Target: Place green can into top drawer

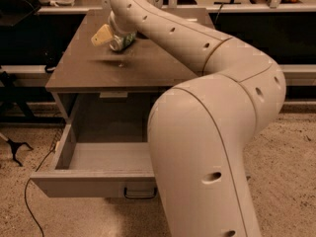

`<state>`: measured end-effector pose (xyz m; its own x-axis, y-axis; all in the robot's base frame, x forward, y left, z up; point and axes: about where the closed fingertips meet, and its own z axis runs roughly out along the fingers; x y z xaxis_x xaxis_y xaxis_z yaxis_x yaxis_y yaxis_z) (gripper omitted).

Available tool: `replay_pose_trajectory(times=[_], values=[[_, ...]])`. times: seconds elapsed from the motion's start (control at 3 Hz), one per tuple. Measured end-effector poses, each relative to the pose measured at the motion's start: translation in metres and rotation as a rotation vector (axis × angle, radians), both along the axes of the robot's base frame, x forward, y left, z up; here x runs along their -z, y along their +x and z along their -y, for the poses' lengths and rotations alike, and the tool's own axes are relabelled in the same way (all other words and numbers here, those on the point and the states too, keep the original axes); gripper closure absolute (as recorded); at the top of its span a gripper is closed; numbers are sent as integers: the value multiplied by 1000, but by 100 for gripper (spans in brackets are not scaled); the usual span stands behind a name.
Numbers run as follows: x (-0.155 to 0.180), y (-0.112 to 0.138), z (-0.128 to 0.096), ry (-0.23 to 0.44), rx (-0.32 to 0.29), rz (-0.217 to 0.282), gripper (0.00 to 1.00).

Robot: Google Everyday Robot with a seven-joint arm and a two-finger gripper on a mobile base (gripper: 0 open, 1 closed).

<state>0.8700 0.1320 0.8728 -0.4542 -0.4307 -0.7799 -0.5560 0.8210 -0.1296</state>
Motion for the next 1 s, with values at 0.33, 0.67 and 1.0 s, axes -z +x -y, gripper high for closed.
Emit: replay_pose_trajectory(times=[0.33,0.67,1.0], values=[[10,4,-4,52,48,-22,0],[18,3,-12,74,67,-47,0],[25,1,-18,85,75,-63,19]])
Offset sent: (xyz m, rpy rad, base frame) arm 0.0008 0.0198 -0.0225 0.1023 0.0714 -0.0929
